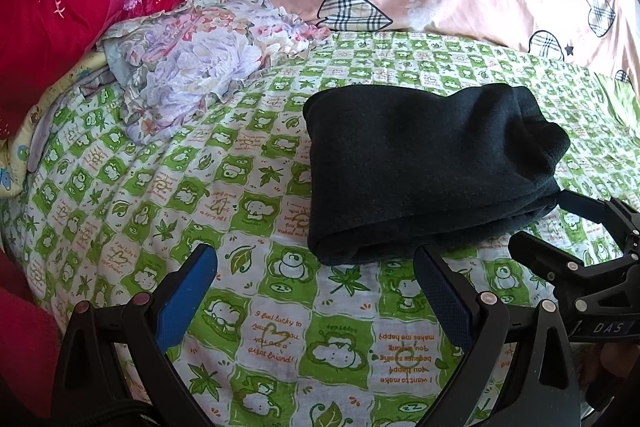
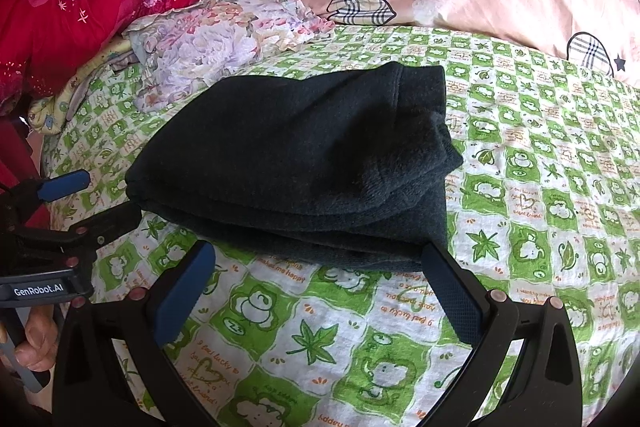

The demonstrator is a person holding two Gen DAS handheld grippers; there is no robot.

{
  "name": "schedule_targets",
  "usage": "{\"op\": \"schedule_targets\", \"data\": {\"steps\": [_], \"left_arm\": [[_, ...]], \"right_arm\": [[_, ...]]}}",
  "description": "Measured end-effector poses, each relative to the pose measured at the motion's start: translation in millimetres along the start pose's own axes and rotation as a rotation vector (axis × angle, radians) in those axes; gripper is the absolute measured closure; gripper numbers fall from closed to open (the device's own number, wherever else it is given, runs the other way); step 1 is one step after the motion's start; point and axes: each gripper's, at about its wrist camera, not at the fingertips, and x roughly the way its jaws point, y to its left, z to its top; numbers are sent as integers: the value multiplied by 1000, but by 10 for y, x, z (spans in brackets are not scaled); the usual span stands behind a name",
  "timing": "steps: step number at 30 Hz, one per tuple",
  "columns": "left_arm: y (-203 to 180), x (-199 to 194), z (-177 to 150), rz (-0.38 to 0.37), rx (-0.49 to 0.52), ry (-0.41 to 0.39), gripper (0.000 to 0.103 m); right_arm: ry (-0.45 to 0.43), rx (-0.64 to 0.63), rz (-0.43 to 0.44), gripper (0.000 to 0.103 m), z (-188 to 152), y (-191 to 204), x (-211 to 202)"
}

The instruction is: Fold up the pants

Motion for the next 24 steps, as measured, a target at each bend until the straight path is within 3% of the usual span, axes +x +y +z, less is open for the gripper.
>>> {"op": "schedule_targets", "data": {"steps": [24], "left_arm": [[-27,-50,29,9,7,-21,8]], "right_arm": [[-15,-10,5,0,143,-15,-107]]}}
